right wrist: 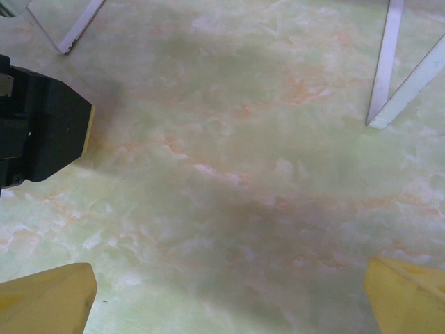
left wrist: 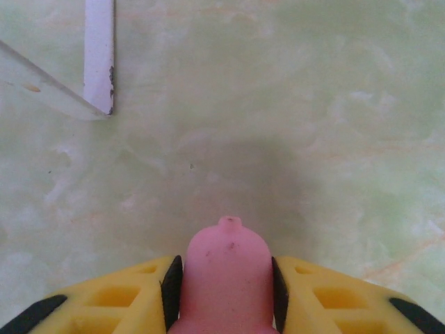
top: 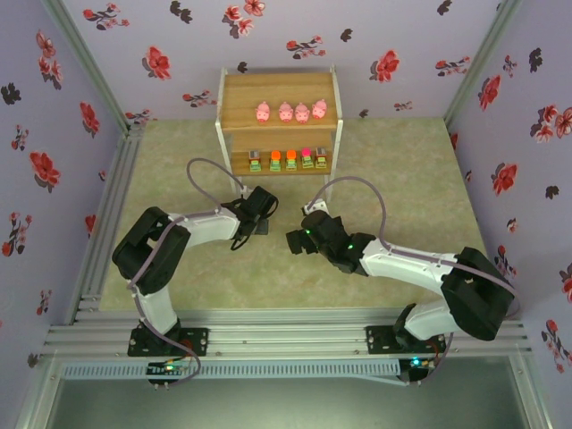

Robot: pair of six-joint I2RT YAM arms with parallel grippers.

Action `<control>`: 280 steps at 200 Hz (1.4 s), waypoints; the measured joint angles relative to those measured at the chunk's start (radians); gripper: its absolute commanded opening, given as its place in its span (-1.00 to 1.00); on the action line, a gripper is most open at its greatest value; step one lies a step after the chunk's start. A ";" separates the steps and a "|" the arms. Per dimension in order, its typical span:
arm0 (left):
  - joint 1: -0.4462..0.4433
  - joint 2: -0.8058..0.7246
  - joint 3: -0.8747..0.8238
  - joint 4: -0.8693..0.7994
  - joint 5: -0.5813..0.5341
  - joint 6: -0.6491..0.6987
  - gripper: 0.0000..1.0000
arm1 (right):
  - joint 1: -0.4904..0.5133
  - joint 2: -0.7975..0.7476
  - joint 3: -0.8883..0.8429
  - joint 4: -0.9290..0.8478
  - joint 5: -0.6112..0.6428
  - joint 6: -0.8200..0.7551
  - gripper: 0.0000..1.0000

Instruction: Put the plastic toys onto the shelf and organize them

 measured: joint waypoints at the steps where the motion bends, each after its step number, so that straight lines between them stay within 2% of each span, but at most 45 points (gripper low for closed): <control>1: 0.000 0.000 0.000 0.000 0.000 0.000 -0.23 | 0.000 0.000 0.000 0.000 0.000 0.000 0.99; 66: 0.000 -0.016 0.006 -0.035 0.003 0.008 -0.36 | 0.000 0.005 0.001 0.000 0.000 0.000 0.99; 120: -0.018 -0.140 0.031 -0.118 -0.005 0.010 -0.37 | 0.000 0.006 0.001 0.000 0.000 0.000 0.99; 205: -0.129 -0.326 0.169 -0.308 -0.103 0.014 -0.35 | 0.000 0.006 0.005 0.000 0.000 0.000 0.99; 280: -0.206 -0.410 0.321 -0.455 -0.183 0.023 -0.34 | 0.000 0.007 0.005 0.000 0.000 0.000 0.99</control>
